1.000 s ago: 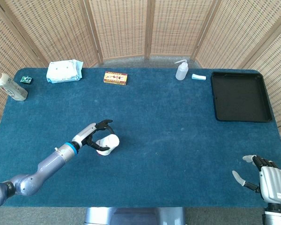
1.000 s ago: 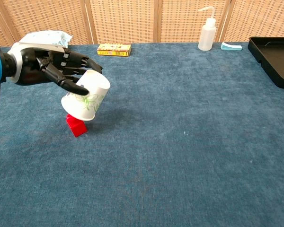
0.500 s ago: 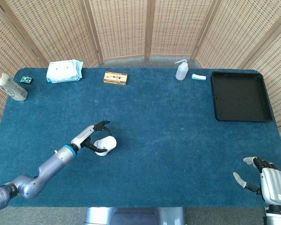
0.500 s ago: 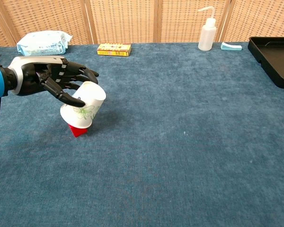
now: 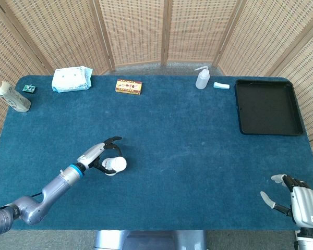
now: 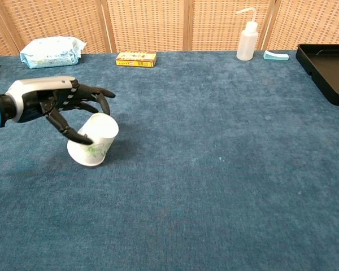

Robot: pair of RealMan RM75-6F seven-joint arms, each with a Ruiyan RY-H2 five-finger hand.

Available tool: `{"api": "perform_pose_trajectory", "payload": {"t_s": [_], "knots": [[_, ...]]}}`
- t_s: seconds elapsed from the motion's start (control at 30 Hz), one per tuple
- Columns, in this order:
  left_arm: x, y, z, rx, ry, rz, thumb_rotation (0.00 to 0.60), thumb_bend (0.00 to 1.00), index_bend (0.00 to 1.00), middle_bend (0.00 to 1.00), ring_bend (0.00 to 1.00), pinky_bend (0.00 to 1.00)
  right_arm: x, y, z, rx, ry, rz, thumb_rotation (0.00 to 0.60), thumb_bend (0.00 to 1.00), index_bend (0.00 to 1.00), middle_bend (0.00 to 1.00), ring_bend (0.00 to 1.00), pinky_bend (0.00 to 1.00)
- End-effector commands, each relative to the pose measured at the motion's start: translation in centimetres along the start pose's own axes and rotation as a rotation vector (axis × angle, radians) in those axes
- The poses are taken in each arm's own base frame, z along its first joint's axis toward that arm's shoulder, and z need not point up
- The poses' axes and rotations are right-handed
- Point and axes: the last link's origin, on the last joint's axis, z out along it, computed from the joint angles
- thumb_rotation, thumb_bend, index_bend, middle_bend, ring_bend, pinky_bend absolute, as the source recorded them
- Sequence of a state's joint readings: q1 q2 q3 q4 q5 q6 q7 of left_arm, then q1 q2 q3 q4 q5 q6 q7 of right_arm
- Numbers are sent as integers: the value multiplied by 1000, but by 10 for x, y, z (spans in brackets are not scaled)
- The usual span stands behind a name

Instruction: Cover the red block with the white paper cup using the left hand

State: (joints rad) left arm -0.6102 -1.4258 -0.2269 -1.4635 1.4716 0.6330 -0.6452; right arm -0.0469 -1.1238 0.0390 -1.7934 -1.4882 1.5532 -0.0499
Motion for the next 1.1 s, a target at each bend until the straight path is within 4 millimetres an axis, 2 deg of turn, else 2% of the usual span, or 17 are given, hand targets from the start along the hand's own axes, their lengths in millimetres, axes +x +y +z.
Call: {"api": "perform_pose_trajectory", "payload": {"t_s": [0.03,0.1,0.3,0.5,0.6,0.77,1.03,1.1], "knots": [[3,-5,-6,5,17,47,599,113,55,45,0,61,0,0,0,-2,0,4,143,276,370,436,431,378],[5,-7,-8,2,39,67,599,91,2,12,0,50,0,0,0,-1,0,6,145,275,370,437,432,374],[14,2,-15,-31,107,110,600,58,0,0,0,37,0,-2,2,8,-7,10,146,276,370,437,429,371],[29,8,-37,-10,131,187,600,57,0,0,0,38,0,-6,7,26,-13,0,145,276,370,437,423,369],[33,6,-57,31,163,211,600,67,0,0,0,38,0,-8,11,34,-12,-8,146,276,370,437,418,367],[36,-2,-99,122,232,295,600,143,0,0,0,38,-2,-12,16,43,-27,-33,145,276,370,423,390,365],[27,-17,-170,225,370,323,600,147,0,4,0,44,-6,-21,20,82,-33,-47,144,276,370,419,384,362],[25,-18,-182,232,397,324,600,147,0,6,0,49,-6,-22,20,88,-32,-46,143,276,370,419,384,361]]}}
